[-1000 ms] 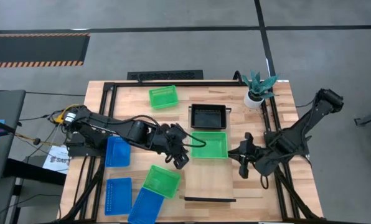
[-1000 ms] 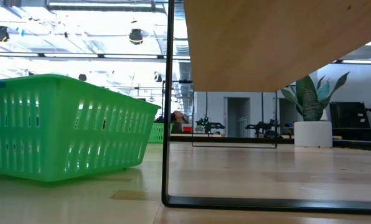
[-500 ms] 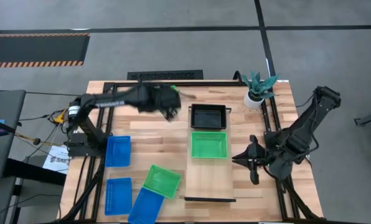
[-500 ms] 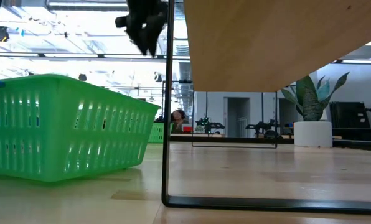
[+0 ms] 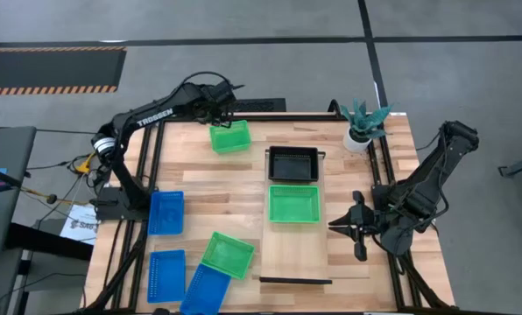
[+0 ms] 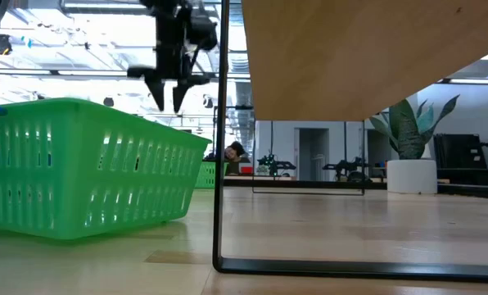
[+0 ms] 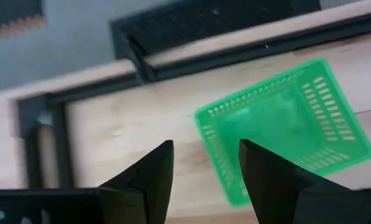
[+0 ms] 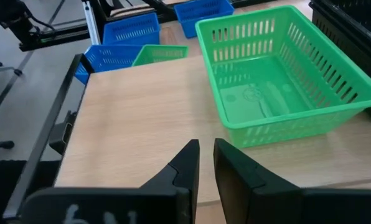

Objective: Stack baskets on shelf by color
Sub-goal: Stack the top green bin into the green bin on the shelf

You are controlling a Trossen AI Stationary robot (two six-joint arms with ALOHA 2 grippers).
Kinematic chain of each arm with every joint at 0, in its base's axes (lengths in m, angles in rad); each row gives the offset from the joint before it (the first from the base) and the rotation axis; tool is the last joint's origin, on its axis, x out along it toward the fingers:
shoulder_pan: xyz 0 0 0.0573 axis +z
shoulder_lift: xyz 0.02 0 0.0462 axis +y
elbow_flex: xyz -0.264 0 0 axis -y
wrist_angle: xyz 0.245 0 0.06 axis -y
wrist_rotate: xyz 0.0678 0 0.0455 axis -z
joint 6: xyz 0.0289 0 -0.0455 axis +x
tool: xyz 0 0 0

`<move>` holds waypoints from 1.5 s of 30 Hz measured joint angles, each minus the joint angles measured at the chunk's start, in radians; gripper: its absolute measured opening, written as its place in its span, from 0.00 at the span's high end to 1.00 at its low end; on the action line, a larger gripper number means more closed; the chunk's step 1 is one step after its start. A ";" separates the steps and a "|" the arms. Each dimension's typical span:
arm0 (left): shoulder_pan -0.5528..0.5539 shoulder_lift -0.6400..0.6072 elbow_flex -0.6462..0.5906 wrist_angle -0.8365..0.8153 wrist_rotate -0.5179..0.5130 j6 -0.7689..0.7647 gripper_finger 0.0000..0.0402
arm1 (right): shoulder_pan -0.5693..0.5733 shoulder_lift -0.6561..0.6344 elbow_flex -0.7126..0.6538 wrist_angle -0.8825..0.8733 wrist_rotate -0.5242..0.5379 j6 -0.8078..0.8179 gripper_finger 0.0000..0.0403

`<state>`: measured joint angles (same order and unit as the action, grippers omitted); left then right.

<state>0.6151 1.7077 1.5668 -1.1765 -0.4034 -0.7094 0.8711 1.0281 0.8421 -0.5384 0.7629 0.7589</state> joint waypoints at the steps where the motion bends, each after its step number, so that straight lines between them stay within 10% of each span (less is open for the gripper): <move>1: 0.009 0.000 -0.035 0.044 0.027 0.000 0.58 | 0.000 0.000 0.000 -0.004 0.000 0.000 0.82; 18: 0.037 0.001 -0.424 0.424 0.168 -0.166 0.58 | -0.002 0.000 0.000 -0.008 0.001 -0.009 0.82; 25: 0.044 0.000 -0.459 0.500 0.214 -0.176 0.62 | -0.002 0.000 0.000 -0.003 0.001 -0.008 0.82; 36: 0.053 0.011 -0.450 0.545 0.238 -0.176 0.98 | -0.001 0.000 0.000 0.000 0.001 -0.005 0.82; 45: 0.073 -0.010 -0.392 0.486 0.240 -0.170 0.99 | -0.001 0.000 0.000 0.000 0.002 0.024 0.82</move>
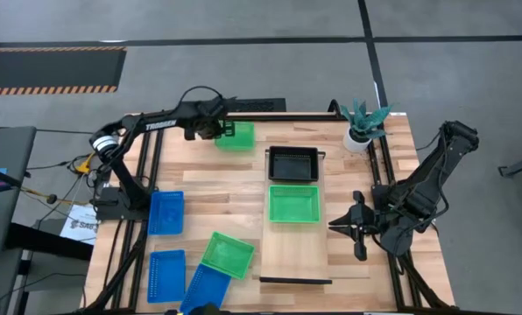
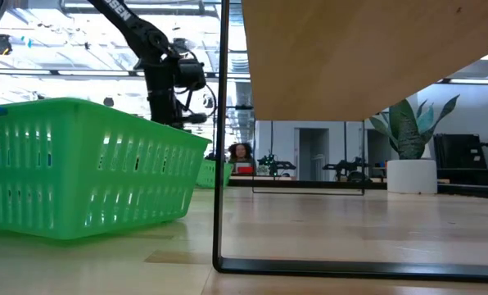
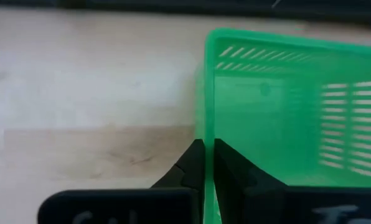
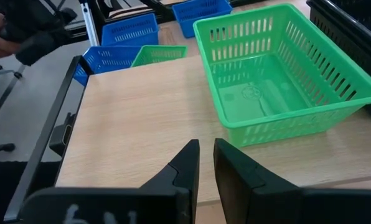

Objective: Stack baskets on shelf by color
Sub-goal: Stack the top green bin into the green bin on the shelf

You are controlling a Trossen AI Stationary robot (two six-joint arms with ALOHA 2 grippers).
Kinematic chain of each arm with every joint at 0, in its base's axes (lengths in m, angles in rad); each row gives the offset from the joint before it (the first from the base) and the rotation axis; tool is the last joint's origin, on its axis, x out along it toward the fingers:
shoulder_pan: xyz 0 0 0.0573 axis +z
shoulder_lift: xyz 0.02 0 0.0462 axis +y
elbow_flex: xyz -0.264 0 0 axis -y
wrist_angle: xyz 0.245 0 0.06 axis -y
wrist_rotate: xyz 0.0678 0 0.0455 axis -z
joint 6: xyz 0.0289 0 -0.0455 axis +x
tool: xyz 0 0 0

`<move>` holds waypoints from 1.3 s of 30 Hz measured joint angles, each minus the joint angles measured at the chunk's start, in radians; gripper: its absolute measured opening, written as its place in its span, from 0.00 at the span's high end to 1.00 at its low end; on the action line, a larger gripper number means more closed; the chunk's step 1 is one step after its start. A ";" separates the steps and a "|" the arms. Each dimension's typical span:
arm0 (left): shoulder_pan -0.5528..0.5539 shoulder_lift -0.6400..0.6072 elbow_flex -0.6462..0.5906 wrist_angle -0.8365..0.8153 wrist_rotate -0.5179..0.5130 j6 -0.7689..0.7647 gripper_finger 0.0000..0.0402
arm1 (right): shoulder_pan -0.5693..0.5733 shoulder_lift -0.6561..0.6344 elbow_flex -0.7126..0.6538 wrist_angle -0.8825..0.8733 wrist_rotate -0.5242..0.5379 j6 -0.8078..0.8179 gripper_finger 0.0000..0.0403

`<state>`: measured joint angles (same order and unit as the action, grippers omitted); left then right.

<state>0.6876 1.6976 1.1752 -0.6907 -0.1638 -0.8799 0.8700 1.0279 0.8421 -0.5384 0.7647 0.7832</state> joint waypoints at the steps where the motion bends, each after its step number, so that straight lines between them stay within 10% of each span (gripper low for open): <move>1: 0.000 -0.013 0.012 -0.001 -0.003 0.002 1.00 | 0.000 0.000 0.000 -0.002 0.000 0.005 0.82; 17: -0.103 -0.403 0.190 -0.032 -0.087 0.026 1.00 | -0.013 0.000 0.000 -0.196 0.142 0.232 0.82; 27: -0.540 -0.554 0.198 0.019 -0.282 -0.154 1.00 | -0.090 0.000 0.000 -0.360 0.161 0.372 0.82; 39: -0.949 -0.359 0.197 0.268 -0.435 -0.367 1.00 | -0.174 0.000 0.000 -0.529 0.154 0.473 0.82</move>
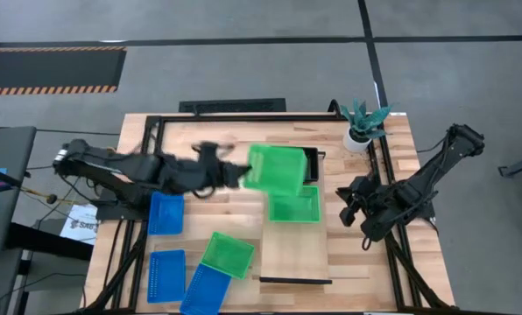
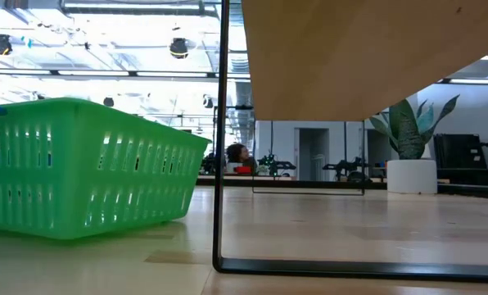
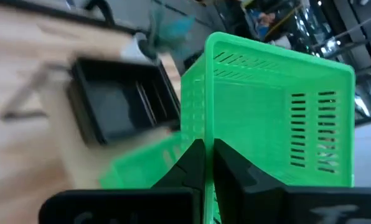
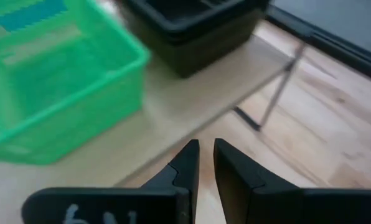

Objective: Stack baskets on shelf by color
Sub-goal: Stack the top green bin into the green bin on the shelf

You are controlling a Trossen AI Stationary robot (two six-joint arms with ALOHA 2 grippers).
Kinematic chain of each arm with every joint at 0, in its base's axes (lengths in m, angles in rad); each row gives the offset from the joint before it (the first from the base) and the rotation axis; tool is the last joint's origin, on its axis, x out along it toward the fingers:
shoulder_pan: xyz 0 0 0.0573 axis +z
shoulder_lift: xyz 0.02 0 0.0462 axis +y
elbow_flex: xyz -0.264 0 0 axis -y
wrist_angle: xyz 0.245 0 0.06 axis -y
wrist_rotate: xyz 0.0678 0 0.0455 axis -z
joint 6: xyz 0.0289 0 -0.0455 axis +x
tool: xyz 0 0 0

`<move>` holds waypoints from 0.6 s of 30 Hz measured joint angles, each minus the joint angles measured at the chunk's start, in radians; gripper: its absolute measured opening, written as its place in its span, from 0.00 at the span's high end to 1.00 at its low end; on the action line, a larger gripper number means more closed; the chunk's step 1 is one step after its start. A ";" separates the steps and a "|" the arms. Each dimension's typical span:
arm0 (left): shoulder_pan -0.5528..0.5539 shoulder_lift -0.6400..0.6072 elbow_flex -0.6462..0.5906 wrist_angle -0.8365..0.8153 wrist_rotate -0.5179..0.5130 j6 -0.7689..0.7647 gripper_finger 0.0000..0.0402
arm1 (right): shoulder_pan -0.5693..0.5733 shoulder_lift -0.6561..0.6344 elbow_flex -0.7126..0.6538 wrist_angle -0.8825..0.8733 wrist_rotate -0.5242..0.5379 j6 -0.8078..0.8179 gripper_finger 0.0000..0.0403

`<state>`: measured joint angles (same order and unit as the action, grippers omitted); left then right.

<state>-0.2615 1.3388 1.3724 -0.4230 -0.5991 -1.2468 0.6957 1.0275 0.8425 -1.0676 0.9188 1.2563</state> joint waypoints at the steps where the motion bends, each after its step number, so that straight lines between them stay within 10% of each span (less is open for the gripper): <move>1: -0.015 0.025 0.000 0.023 0.000 -0.019 1.00 | -0.006 0.000 0.000 -0.021 0.000 0.015 0.82; 18: -0.077 0.187 0.060 -0.069 -0.064 -0.275 1.00 | 0.016 0.000 0.000 -0.080 -0.006 0.020 0.82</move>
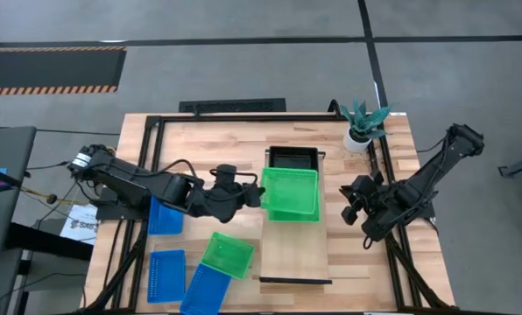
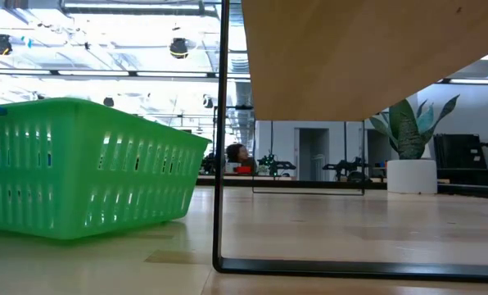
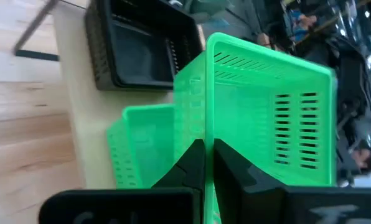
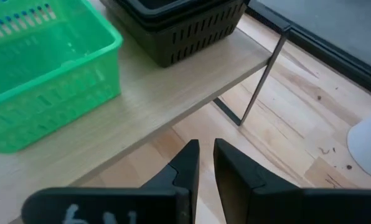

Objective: Stack baskets on shelf by color
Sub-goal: Stack the top green bin into the green bin on the shelf

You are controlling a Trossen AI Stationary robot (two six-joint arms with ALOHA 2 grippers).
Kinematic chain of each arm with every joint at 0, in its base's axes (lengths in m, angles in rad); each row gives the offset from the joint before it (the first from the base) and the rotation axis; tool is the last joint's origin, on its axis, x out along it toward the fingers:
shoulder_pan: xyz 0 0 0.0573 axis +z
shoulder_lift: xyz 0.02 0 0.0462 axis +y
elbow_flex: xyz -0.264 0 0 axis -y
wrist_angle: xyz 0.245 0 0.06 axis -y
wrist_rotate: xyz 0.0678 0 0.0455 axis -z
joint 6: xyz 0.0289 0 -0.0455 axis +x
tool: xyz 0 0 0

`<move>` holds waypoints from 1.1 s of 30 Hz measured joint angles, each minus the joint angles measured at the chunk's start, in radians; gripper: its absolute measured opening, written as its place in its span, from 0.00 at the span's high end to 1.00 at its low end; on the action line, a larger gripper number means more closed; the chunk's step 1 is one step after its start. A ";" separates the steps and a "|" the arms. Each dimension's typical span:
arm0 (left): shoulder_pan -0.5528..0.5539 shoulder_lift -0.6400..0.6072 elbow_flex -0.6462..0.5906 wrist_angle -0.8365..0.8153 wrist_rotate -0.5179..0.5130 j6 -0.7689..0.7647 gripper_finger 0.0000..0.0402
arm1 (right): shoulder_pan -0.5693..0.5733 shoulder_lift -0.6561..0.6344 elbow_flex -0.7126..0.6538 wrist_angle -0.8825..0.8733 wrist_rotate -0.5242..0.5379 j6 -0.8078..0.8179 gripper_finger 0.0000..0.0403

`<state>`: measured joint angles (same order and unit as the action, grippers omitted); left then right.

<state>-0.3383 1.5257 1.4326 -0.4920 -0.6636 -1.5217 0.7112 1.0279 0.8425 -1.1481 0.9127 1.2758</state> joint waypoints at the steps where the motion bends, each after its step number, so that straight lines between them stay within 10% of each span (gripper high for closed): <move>1: -0.001 0.003 0.000 -0.006 -0.003 -0.015 1.00 | 0.005 0.000 0.000 0.000 0.000 0.000 0.82; 33: -0.028 0.098 0.000 -0.007 0.028 -0.173 1.00 | 0.022 0.000 0.000 -0.009 0.001 -0.001 0.82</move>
<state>-0.3661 1.6241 1.4322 -0.4994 -0.6359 -1.6946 0.7336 1.0279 0.8421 -1.1574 0.9132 1.2747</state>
